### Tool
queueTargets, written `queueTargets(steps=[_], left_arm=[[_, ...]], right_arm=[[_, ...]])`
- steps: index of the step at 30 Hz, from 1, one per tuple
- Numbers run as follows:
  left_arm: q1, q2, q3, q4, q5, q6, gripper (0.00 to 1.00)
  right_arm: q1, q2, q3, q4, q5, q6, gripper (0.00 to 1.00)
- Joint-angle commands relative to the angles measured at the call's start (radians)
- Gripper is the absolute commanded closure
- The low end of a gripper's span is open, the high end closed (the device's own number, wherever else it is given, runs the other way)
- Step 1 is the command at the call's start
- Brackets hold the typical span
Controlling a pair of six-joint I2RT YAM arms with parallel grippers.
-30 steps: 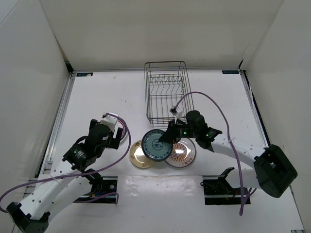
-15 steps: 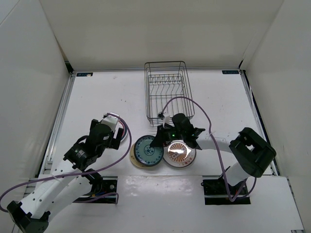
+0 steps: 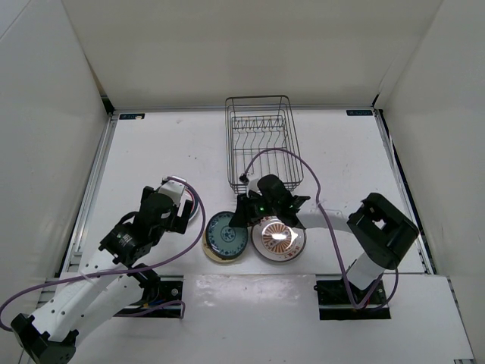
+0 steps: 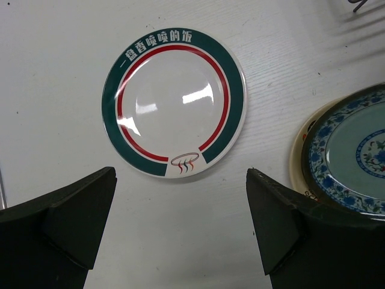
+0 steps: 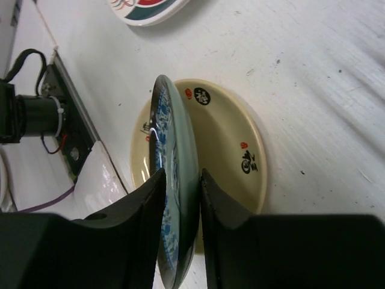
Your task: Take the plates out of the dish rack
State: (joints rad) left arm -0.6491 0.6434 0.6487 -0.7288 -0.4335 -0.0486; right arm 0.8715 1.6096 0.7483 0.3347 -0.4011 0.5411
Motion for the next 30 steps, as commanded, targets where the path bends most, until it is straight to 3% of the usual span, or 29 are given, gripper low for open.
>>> queueTargets(steps=[1, 17, 19, 27, 30], left_arm=[[0.006, -0.010, 0.003, 0.012, 0.006, 0.001, 0.01], [0.005, -0.010, 0.009, 0.002, -0.011, 0.003, 0.01], [0.006, -0.016, 0.011, -0.003, -0.016, 0.001, 0.01], [0.006, -0.036, 0.006, -0.003, -0.028, 0.004, 0.01], [0.006, -0.031, 0.008, -0.003, -0.016, 0.007, 0.01]], right_arm=[[0.011, 0.006, 0.060, -0.087, 0.073, -0.033, 0.66], [0.041, -0.050, 0.292, -0.655, 0.442, -0.191, 0.50], [0.043, -0.054, 0.316, -0.709, 0.473, -0.225, 0.44], [0.040, -0.230, 0.370, -0.996, 0.712, -0.285, 0.42], [0.041, -0.302, 0.399, -1.112, 0.810, -0.276, 0.33]])
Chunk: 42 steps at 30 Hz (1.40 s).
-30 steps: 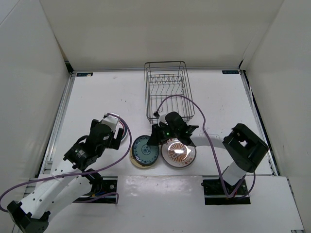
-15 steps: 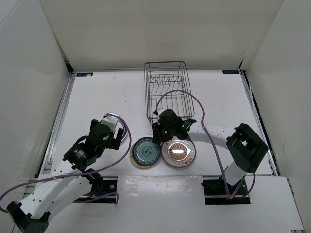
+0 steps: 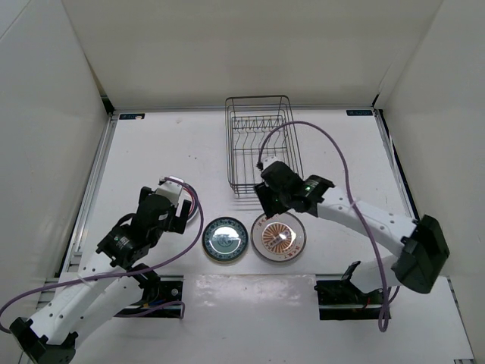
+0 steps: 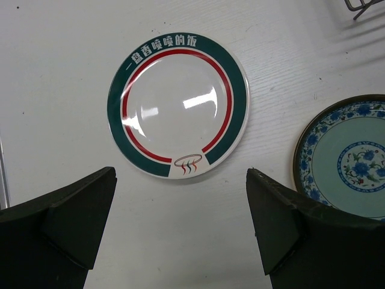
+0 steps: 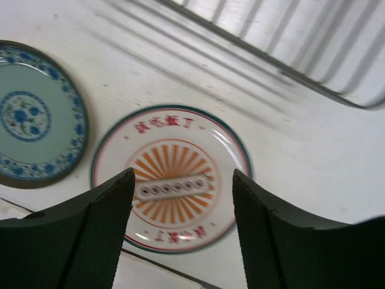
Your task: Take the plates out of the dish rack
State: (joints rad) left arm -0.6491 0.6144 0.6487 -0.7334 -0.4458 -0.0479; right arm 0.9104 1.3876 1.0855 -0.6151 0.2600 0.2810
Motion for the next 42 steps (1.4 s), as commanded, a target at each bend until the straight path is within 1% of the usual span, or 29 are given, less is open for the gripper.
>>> queueTargets(steps=[1, 2, 5, 7, 9, 10, 12, 13, 15, 16, 20, 21, 24, 25, 27, 32, 38, 40, 42], left_arm=[[0.005, -0.001, 0.008, 0.002, -0.001, 0.005, 0.01], [0.006, -0.001, 0.006, 0.002, -0.001, 0.005, 0.01], [0.006, -0.004, 0.008, 0.003, 0.004, 0.002, 0.01], [0.005, -0.011, 0.005, 0.008, 0.004, 0.003, 0.01], [0.006, -0.016, 0.003, 0.009, -0.002, 0.003, 0.01], [0.005, -0.016, 0.000, 0.012, -0.002, 0.005, 0.01], [0.006, -0.019, -0.012, 0.023, 0.027, 0.037, 0.01], [0.008, -0.018, -0.012, 0.043, 0.082, 0.040, 0.01], [0.006, -0.009, -0.021, 0.054, 0.120, 0.098, 0.01], [0.005, 0.001, -0.018, 0.058, 0.143, 0.100, 0.01], [0.006, 0.013, -0.003, 0.051, 0.186, 0.065, 0.01], [0.006, 0.008, -0.007, 0.060, 0.197, 0.062, 0.01], [0.005, -0.013, -0.043, 0.087, 0.231, 0.057, 0.01], [0.006, -0.016, -0.047, 0.092, 0.233, 0.013, 0.01], [0.005, -0.030, -0.070, 0.094, 0.236, 0.007, 0.01], [0.006, -0.022, -0.084, 0.078, 0.203, -0.007, 0.01], [0.008, -0.024, -0.139, 0.134, 0.160, -0.098, 0.01], [0.005, -0.033, -0.139, 0.096, 0.142, -0.130, 0.01], [0.008, -0.059, -0.170, 0.138, 0.110, -0.124, 0.01]], right_arm=[[0.002, -0.096, 0.068, -0.182, 0.188, -0.019, 0.30], [0.001, -0.113, 0.080, -0.245, 0.229, -0.010, 0.23], [-0.001, -0.232, 0.085, -0.302, 0.293, -0.014, 0.10], [-0.001, -0.320, 0.080, -0.340, 0.309, -0.016, 0.10], [0.004, -0.367, 0.059, -0.353, 0.324, -0.013, 0.10], [-0.001, -0.442, 0.047, -0.357, 0.332, -0.014, 0.10], [0.001, -0.487, 0.027, -0.376, 0.353, -0.025, 0.10], [-0.001, -0.549, 0.010, -0.382, 0.389, -0.026, 0.10], [-0.001, -0.602, -0.022, -0.393, 0.473, -0.023, 0.10], [-0.002, -0.628, -0.025, -0.399, 0.484, -0.034, 0.10], [-0.001, -0.653, -0.030, -0.469, 0.553, -0.010, 0.10], [-0.001, -0.650, -0.036, -0.480, 0.602, -0.003, 0.10], [-0.004, -0.650, -0.075, -0.502, 0.621, 0.032, 0.10], [-0.002, -0.651, -0.094, -0.502, 0.622, 0.035, 0.10], [-0.002, -0.653, -0.105, -0.506, 0.643, 0.061, 0.10], [-0.002, -0.664, -0.124, -0.489, 0.656, 0.090, 0.10], [-0.002, -0.662, -0.139, -0.511, 0.639, 0.121, 0.10], [-0.001, -0.659, -0.136, -0.528, 0.639, 0.139, 0.10], [-0.002, -0.654, -0.141, -0.543, 0.637, 0.152, 0.10]])
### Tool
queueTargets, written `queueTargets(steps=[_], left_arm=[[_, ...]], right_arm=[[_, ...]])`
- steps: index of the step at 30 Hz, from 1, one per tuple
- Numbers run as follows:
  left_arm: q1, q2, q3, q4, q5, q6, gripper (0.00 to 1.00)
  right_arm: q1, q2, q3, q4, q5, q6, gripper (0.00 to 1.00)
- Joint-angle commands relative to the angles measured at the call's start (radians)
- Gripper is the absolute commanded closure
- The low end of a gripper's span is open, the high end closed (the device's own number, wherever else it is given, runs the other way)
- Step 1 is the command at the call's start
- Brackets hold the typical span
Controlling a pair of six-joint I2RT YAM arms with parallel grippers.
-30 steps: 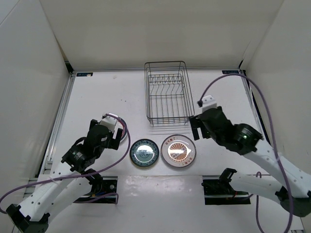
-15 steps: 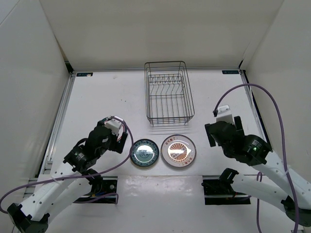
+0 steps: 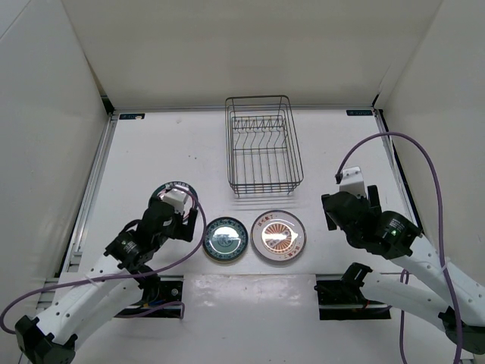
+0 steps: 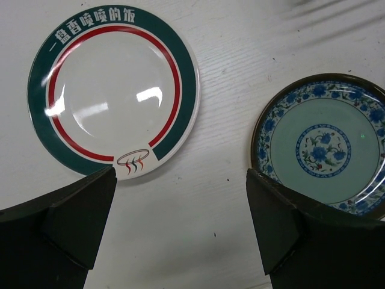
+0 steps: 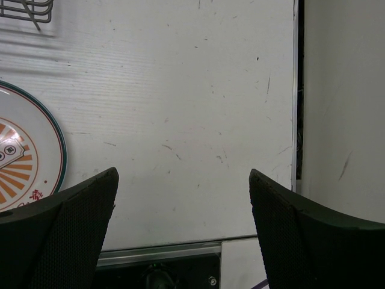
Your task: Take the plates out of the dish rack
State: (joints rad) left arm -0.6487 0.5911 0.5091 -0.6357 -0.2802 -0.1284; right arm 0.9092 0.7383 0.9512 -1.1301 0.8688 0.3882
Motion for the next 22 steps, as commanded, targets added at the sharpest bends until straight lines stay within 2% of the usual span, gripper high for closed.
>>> queueTargets(steps=[1, 5, 11, 22], left_arm=[[0.007, -0.054, -0.041, 0.056, -0.060, -0.057, 0.01], [0.007, -0.094, -0.092, 0.119, -0.073, -0.086, 0.01], [0.006, -0.108, -0.119, 0.112, -0.117, -0.073, 0.01], [0.006, -0.074, -0.185, 0.232, -0.151, 0.029, 0.01]], right_arm=[[-0.001, -0.010, -0.012, -0.025, 0.030, 0.049, 0.10], [-0.001, -0.013, -0.035, -0.022, 0.050, 0.044, 0.10], [-0.001, -0.034, -0.048, -0.025, 0.039, 0.057, 0.10], [0.000, -0.077, -0.046, -0.030, 0.009, 0.055, 0.10]])
